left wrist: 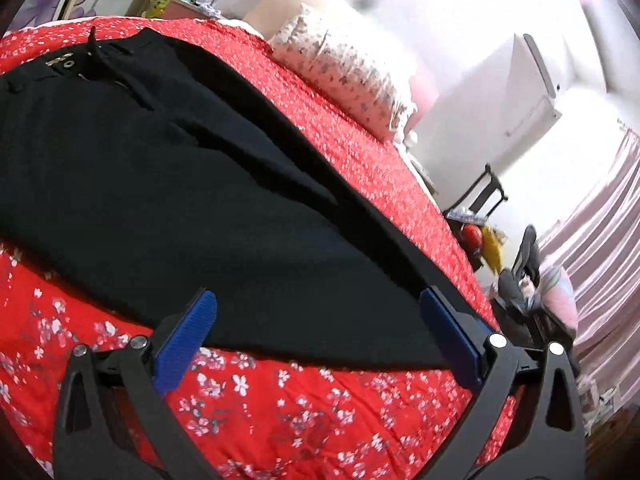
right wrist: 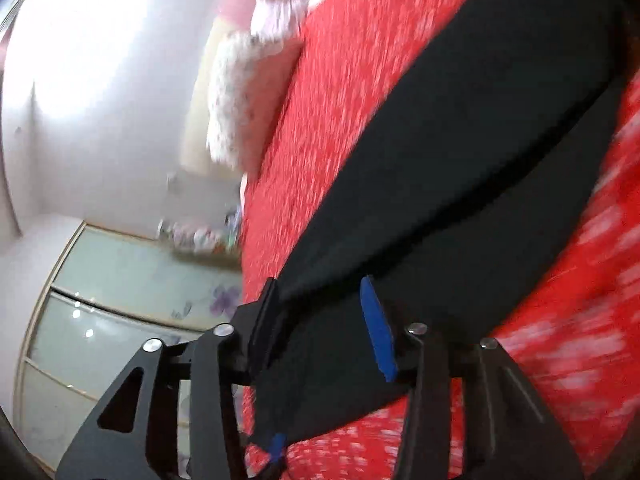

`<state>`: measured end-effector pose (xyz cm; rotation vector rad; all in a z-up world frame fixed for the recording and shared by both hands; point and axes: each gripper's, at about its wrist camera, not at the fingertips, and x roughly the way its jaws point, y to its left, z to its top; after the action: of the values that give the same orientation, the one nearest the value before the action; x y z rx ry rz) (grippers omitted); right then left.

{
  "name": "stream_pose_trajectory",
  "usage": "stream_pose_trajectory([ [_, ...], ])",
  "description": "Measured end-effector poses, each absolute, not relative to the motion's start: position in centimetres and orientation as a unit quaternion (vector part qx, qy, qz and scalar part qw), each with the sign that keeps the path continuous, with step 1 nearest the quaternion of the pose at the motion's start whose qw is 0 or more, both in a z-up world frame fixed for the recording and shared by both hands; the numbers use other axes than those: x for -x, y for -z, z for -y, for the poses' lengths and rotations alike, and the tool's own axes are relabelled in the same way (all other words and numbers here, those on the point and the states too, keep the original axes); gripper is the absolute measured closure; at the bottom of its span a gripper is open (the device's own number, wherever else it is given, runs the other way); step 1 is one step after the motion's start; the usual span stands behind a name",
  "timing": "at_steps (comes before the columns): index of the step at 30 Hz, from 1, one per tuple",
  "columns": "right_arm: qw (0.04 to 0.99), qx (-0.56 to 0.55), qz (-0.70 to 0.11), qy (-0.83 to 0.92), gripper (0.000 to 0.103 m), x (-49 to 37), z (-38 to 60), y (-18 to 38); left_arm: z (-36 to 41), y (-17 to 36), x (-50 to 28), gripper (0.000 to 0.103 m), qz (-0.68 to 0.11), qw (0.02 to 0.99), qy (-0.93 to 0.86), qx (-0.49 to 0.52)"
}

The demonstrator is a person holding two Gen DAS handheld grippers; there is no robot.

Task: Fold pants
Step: 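Lift the held hem with the right tool and carry it over the trousers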

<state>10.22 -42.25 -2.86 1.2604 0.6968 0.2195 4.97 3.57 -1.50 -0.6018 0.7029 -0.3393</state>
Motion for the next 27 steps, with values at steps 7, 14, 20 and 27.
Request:
stream_pose_trajectory([
  [7,0.729,-0.581,-0.356,-0.069,0.061,-14.7,38.7,5.2,-4.3,1.7,-4.7,0.002,-0.327,0.877,0.182,0.303],
  [14,0.741,-0.577,-0.345,-0.011,0.066,-17.0,38.3,7.2,-6.1,1.9,-4.1,0.002,-0.28,0.867,0.182,0.371],
  [20,0.768,-0.556,-0.318,-0.006,0.098,-16.5,38.5,7.2,-5.1,1.9,-4.7,0.002,-0.298,0.876,0.183,0.333],
  [27,0.746,-0.584,-0.317,-0.038,0.099,-13.4,38.0,6.4,-7.2,1.8,-5.5,0.002,-0.31,0.847,0.201,0.382],
])
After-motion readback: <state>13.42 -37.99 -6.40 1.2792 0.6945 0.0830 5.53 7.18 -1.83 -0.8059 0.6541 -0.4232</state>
